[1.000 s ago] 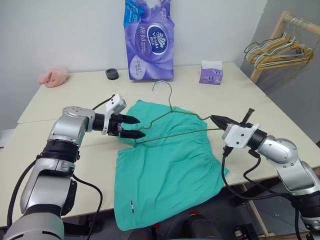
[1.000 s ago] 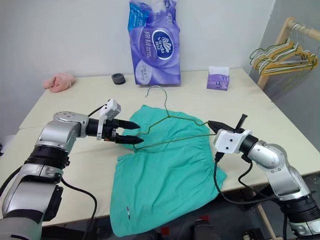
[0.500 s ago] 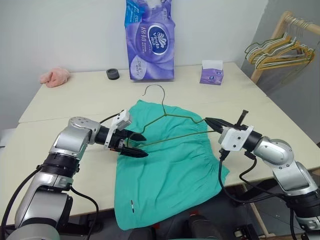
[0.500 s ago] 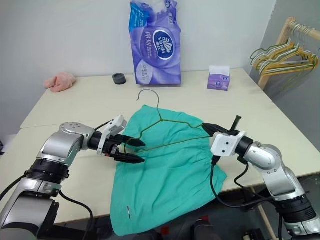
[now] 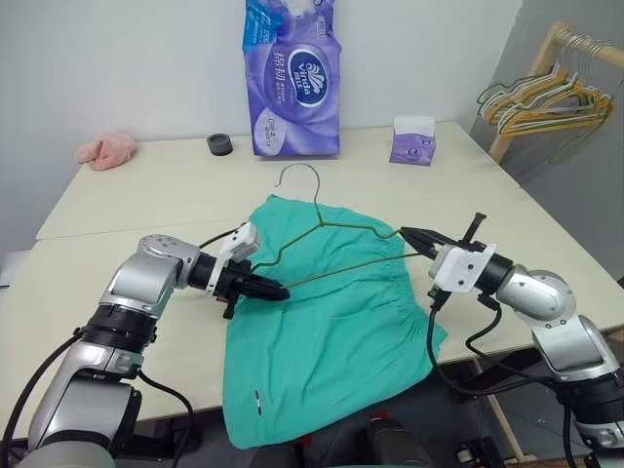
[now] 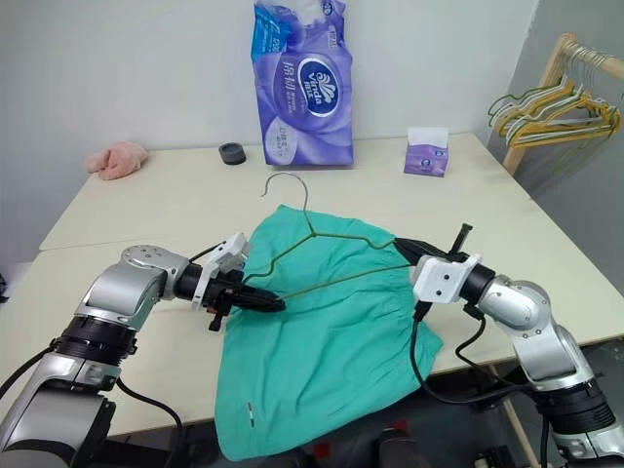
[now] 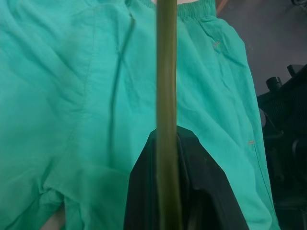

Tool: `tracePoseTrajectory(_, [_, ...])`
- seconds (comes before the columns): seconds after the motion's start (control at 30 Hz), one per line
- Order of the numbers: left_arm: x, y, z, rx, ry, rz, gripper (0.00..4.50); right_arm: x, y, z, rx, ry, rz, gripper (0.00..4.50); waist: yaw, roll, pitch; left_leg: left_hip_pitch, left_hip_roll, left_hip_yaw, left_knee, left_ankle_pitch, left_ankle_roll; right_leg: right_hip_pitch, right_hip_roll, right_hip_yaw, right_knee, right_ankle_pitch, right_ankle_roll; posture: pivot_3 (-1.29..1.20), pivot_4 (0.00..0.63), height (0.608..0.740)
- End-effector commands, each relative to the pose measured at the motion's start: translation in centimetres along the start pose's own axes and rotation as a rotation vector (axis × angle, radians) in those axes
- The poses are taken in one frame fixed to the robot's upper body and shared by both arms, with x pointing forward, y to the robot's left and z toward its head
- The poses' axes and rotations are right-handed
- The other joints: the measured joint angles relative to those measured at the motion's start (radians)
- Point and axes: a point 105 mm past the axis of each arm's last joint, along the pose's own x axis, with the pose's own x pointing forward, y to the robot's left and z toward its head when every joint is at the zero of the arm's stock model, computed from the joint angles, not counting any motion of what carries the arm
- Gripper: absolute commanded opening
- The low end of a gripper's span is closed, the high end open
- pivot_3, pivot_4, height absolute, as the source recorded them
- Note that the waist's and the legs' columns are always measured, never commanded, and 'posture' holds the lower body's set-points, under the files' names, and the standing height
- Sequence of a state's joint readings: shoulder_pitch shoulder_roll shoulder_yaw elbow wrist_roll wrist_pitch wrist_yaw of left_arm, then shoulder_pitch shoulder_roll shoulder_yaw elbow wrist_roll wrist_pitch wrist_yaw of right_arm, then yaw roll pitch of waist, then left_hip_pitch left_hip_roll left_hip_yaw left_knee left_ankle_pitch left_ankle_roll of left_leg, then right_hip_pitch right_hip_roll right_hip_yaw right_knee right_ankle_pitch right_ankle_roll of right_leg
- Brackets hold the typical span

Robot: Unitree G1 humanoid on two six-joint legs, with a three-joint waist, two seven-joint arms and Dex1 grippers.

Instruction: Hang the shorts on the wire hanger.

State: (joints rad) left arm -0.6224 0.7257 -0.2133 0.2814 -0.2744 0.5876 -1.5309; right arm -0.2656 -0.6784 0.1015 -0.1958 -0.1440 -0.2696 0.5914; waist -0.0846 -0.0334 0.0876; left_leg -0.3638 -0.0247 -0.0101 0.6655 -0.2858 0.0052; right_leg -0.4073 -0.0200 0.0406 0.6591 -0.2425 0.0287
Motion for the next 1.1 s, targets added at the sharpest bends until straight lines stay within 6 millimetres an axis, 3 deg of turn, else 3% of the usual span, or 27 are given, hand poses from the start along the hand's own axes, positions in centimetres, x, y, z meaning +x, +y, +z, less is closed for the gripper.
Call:
tracePoseTrajectory(0.03, [0.3,-0.4,0.8,0.032,-0.016,-0.008,0.01,0.1,-1.0,2.1,-0.071,-0.078,-0.019,0.00,0.000,0.000,0.000,0.000,0.000,0.000,0.000,0.000,0.000,0.000,0.000,0.000,0.000,0.000,0.000,-0.12,0.072,0.740])
tracePoseTrajectory(0.17, [0.6,-0.7,0.7,0.051,-0.016,-0.009,0.01,-0.2,-0.4,2.0,-0.155,-0.073,0.017,0.00,0.000,0.000,0.000,0.000,0.000,0.000,0.000,0.000,0.000,0.000,0.000,0.000,0.000,0.000,0.000,-0.12,0.068,0.740])
tracePoseTrajectory(0.2, [0.6,-0.7,0.8,0.053,-0.019,-0.005,0.00,-0.3,-0.3,1.9,-0.157,-0.070,0.028,0.50,0.000,0.000,0.000,0.000,0.000,0.000,0.000,0.000,0.000,0.000,0.000,0.000,0.000,0.000,0.000,-0.12,0.067,0.740])
tracePoseTrajectory(0.37, [0.7,0.6,1.0,0.109,-0.012,0.087,0.00,-1.2,1.1,1.8,-0.184,-0.076,0.101,2.10,0.002,0.000,0.000,0.000,0.000,0.000,0.000,0.000,0.000,0.000,0.000,0.000,0.000,0.000,0.000,-0.12,0.065,0.740])
tracePoseTrajectory(0.47, [0.8,1.7,1.5,0.184,-0.012,0.165,0.00,-2.0,1.2,1.7,-0.102,-0.049,0.131,3.19,0.002,0.000,0.000,0.000,0.000,0.000,0.000,0.000,0.000,0.000,0.000,0.000,0.000,0.000,0.000,-0.12,0.065,0.740])
tracePoseTrajectory(0.53, [0.8,2.3,2.2,0.259,-0.014,0.218,0.00,-2.6,0.9,1.3,0.063,0.013,0.133,3.86,0.002,0.000,0.000,0.000,0.000,0.000,0.000,0.000,0.000,0.000,0.000,0.000,0.000,0.000,0.000,-0.13,0.068,0.740])
tracePoseTrajectory(0.63, [0.9,2.8,2.4,0.472,0.087,0.288,0.00,-3.3,0.4,1.4,0.362,0.095,0.132,3.86,0.004,0.000,0.000,0.000,0.000,-0.001,0.000,0.000,0.000,0.000,-0.001,0.000,0.000,0.000,0.000,-0.13,0.070,0.740])
tracePoseTrajectory(0.73, [1.4,2.6,2.6,0.560,0.126,0.296,0.00,-3.5,0.6,1.7,0.512,0.173,0.165,3.86,0.004,0.000,0.000,0.000,0.000,-0.001,0.000,0.000,0.000,0.000,-0.002,0.000,0.000,0.000,0.000,-0.14,0.070,0.740])
tracePoseTrajectory(0.87, [2.1,2.2,2.7,0.647,0.163,0.277,0.00,-3.5,1.6,2.3,0.576,0.238,0.279,3.86,0.004,0.000,0.000,0.000,0.000,-0.001,0.000,0.000,0.000,0.000,-0.002,-0.001,0.000,0.000,0.000,-0.14,0.070,0.740])
tracePoseTrajectory(1.1, [3.1,1.0,3.5,0.689,0.148,0.236,0.00,-2.8,2.4,0.3,0.497,0.375,0.348,3.86,0.001,0.000,0.000,0.000,0.000,-0.001,0.000,0.000,0.000,0.000,-0.002,-0.001,-0.001,0.000,0.000,-0.14,0.071,0.740])
